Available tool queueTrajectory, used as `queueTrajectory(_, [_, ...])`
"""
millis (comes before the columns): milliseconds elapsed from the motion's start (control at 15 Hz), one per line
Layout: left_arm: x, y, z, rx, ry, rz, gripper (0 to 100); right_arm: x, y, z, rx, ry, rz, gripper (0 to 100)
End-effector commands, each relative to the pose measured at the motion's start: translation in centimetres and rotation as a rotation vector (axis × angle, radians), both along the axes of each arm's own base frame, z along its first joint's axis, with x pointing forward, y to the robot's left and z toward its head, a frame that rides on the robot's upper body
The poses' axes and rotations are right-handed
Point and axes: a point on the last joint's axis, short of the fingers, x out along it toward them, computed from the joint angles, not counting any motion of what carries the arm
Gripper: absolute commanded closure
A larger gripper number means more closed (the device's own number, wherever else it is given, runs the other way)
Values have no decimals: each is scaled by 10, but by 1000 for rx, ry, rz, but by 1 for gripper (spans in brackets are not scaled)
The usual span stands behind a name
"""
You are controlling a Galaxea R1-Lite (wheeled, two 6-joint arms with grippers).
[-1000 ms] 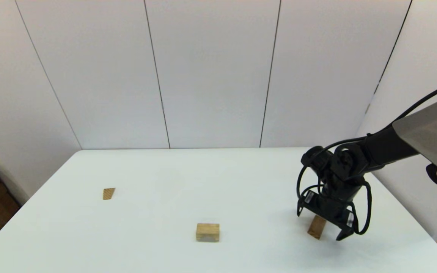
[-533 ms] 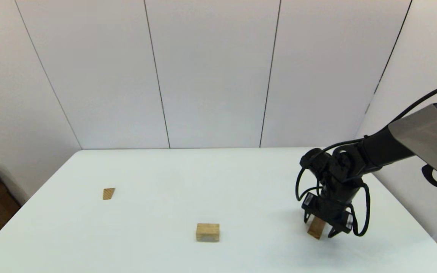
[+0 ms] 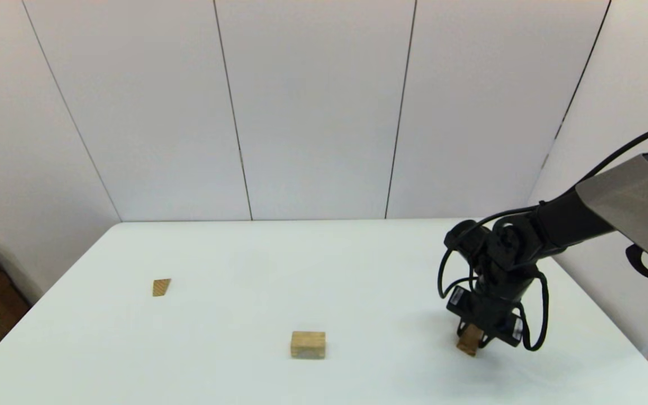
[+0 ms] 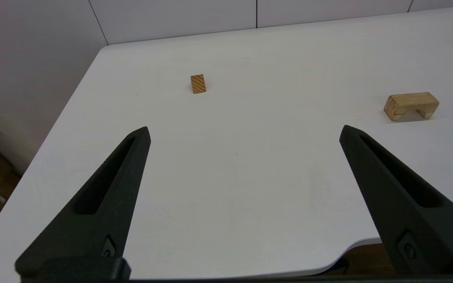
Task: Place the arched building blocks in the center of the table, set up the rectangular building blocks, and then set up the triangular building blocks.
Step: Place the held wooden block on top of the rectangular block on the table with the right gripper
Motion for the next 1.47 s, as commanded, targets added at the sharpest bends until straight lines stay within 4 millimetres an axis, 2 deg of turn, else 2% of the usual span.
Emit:
queueTrajectory(67, [0,0,0,1,1,0,0,-2,0,16,9,-40,0,100])
queueTrajectory(267, [0,0,0,1,1,0,0,-8,-2,50,25,-130,36,100])
queueTrajectory(400, [0,0,0,1,1,0,0,-18,-5,75,22,-150,60,100])
queueTrajectory(600, [0,0,0,1,1,0,0,-32,-8,98,15,-176,113,100])
queueTrajectory(733, [0,0,0,1,1,0,0,-48,-2,113,9,-180,222,100])
queueTrajectory(1000, [0,0,0,1,1,0,0,-83,26,122,-25,-185,586,100])
queueTrajectory(1200, [0,0,0,1,1,0,0,-106,36,135,-65,-238,943,100])
queueTrajectory(1467, [0,0,0,2,1,0,0,-109,44,145,-84,-311,1333,100])
